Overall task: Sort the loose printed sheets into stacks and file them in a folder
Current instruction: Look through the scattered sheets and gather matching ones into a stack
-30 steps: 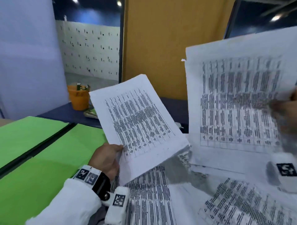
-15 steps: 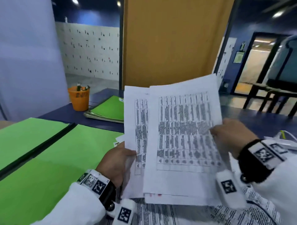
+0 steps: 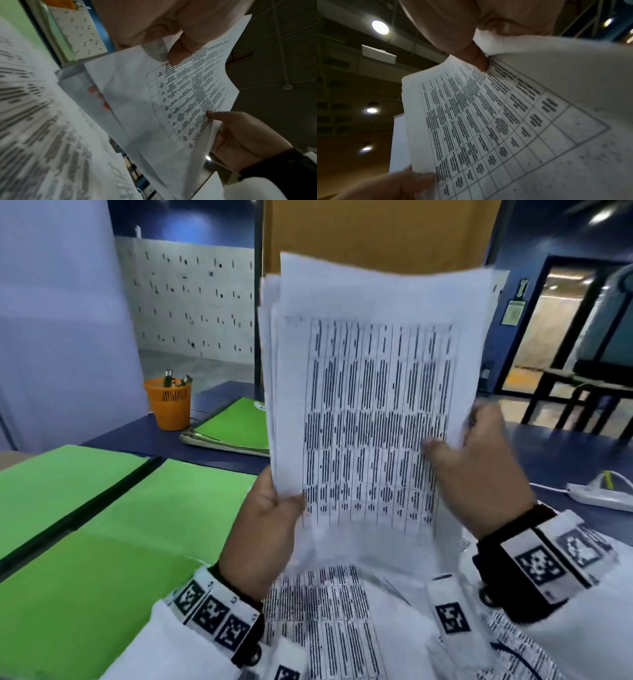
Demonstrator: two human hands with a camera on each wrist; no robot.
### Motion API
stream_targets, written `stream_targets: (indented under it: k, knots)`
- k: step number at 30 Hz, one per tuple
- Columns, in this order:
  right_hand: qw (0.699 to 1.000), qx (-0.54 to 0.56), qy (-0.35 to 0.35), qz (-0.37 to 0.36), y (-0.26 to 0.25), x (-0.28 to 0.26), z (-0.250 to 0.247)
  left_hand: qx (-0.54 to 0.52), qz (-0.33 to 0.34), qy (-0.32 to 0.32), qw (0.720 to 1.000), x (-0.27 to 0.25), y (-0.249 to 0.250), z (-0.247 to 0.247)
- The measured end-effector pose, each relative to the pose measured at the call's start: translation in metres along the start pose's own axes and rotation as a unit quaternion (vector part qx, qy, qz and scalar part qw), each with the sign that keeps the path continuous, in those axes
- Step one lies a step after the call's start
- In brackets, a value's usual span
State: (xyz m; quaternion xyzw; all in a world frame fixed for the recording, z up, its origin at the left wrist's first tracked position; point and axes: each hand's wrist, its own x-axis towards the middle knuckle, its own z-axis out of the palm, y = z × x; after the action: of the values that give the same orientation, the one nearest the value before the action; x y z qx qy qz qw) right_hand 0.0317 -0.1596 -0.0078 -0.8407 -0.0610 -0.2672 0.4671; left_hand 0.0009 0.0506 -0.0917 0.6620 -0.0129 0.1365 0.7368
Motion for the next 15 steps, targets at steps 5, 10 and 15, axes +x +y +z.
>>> stream_targets:
  k: [5, 10, 15]
  knots:
    - [0.998, 0.052, 0.026, 0.036, 0.000, -0.034, -0.003, 0.047, 0.043, 0.013, 0.998, -0.011, 0.003, 0.005]
    - [0.996, 0.064, 0.005, 0.068, 0.016, -0.057, 0.003, 0.045, 0.053, 0.045, 0.997, -0.012, 0.007, -0.001]
    - [0.991, 0.089, -0.008, 0.102, 0.024, -0.053, 0.008, 0.006, -0.022, 0.034, 0.999, -0.008, -0.001, 0.003]
